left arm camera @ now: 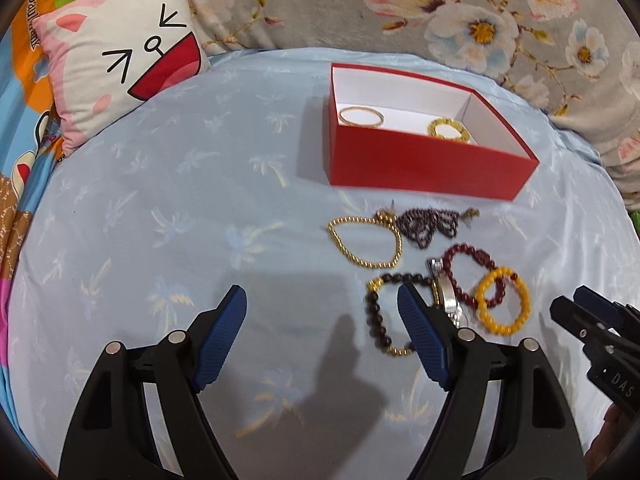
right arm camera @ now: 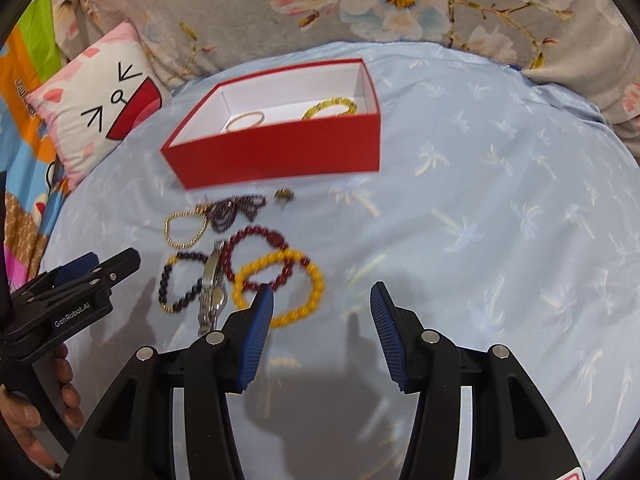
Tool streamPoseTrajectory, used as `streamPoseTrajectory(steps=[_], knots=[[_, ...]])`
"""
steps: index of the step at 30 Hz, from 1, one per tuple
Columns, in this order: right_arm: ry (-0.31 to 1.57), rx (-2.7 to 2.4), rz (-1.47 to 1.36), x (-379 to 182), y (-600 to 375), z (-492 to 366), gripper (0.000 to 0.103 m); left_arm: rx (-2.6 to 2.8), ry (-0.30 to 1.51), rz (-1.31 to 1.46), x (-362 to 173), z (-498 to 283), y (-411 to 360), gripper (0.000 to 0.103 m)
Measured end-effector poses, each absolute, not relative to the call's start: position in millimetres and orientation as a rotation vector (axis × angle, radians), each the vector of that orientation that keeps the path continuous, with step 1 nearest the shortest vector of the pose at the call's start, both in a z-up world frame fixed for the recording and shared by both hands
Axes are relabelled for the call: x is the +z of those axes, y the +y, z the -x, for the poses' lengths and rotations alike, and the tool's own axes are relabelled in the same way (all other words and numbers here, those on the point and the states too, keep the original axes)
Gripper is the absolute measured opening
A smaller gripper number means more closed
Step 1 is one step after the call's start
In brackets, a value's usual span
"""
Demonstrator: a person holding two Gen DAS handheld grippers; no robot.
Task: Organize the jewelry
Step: 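Move both open tools back over the remaining jewelry, then close the right tool on the orange bead bracelet while the left tool grasps the dark-bead bracelet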
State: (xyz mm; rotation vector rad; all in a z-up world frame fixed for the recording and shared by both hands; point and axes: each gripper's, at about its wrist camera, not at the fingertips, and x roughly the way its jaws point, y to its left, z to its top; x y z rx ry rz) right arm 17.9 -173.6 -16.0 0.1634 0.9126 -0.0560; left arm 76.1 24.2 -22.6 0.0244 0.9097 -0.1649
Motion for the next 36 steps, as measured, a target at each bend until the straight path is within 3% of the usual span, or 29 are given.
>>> streamPoseTrajectory(steps=[17,20,32,36], knots=[[0.955,-0.056,-0.161,-36,-167,-21,0.048,-0.173,0.953,-0.048,-41,-75,15,0.071],[0.96,-0.071,-0.174,-38,-173,-27,0.045,-0.173,0.97,-0.045,-47,-79,16,0.066],[0.968,-0.077,-0.123,-49,-169,-51,0.026,-0.166,0.965,-0.074,-53,-88,7,0.065],[0.962,-0.083,-0.114,-49,-170,-52,0.014,-0.173,0.954,-0.096,-54,-89,1,0.065]])
